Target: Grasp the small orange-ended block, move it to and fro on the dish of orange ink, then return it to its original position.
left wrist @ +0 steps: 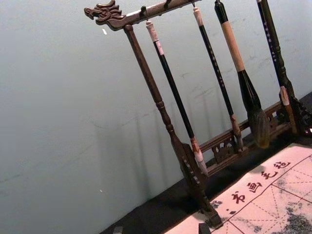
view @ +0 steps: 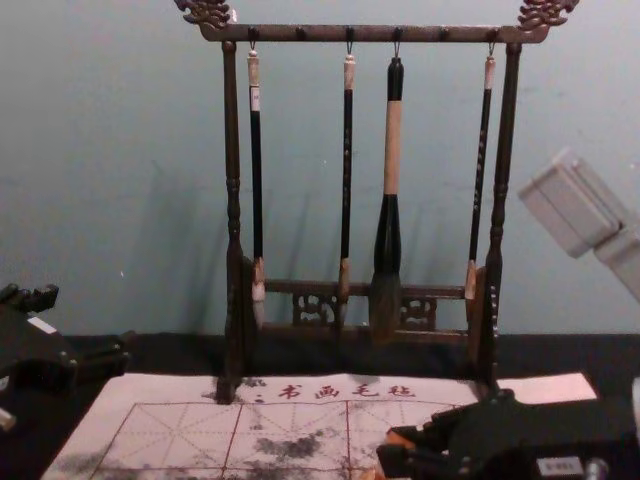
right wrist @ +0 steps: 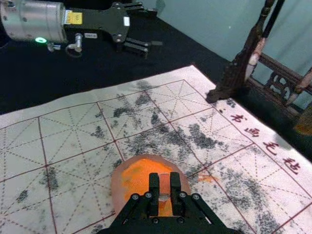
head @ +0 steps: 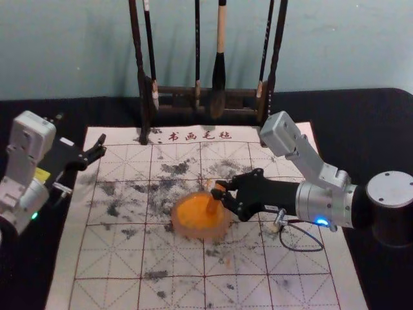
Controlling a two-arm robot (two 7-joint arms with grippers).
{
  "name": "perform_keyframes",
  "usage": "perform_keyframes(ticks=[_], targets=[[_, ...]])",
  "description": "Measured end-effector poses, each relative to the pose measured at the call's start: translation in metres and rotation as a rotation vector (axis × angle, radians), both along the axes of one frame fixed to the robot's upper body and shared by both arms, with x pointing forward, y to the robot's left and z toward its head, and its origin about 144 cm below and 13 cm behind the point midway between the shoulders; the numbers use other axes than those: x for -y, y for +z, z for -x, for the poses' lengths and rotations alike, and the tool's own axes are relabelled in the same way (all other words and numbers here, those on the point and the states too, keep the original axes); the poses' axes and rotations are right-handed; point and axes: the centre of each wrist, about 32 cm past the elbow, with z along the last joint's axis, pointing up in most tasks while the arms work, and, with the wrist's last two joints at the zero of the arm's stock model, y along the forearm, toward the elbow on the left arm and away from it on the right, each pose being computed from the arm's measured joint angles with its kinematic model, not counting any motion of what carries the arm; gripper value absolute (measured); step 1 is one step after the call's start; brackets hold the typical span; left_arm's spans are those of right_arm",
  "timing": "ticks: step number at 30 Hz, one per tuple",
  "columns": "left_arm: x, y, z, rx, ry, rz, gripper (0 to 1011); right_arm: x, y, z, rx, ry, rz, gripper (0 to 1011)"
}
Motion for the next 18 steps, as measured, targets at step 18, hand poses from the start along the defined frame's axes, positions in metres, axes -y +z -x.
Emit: perform_keyframes(ticks=[18], targets=[[0.0,0.0,0.0,0.0,0.0,0.0,1001,-0.0082,-0.001,0.0082,-0.011,0.05,-0.007,138]])
